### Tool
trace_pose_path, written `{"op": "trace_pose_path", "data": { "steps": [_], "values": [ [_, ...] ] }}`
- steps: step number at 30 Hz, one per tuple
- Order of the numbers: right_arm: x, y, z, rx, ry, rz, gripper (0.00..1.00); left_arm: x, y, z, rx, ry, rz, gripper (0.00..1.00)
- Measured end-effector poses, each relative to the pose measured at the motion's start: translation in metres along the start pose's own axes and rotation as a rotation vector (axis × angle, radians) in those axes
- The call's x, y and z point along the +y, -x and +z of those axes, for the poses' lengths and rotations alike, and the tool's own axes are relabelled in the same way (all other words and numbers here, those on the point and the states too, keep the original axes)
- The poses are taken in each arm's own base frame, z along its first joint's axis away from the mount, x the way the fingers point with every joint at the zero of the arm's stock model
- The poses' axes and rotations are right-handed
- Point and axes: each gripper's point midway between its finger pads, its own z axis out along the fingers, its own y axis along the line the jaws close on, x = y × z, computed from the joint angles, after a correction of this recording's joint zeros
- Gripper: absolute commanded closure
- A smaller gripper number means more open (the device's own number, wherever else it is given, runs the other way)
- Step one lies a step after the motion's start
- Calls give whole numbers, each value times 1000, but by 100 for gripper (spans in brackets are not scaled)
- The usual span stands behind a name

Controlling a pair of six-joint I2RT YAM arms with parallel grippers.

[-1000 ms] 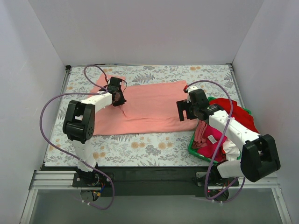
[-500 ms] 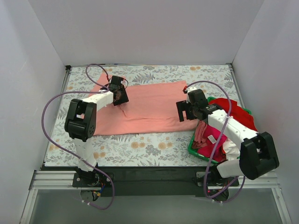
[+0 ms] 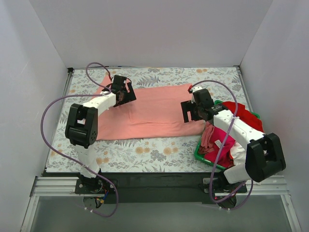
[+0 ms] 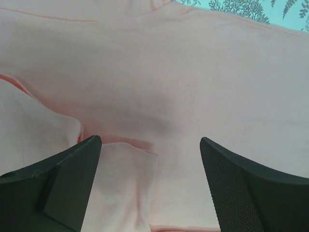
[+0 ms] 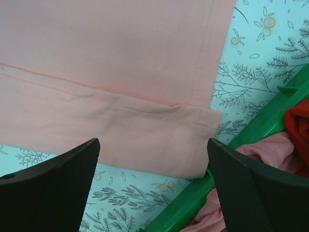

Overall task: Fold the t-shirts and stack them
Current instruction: Fold the tshirt

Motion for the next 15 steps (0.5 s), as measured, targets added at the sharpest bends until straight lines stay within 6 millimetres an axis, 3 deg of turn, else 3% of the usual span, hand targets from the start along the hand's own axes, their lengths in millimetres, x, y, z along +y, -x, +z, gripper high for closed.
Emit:
{"op": "trace_pose_path", "data": {
  "steps": [5,10,15],
  "values": [
    [5,15,-1,-26,19,14,2,2,8,-1,-6,-10,-27,16],
    [10,18,2,-16,41,20,2,4,17,-10,-21,-25,-47,15],
    [7,33,9,-19,47,35,2,3,51,-26,-88,-37,-95,13]
  ]
}}
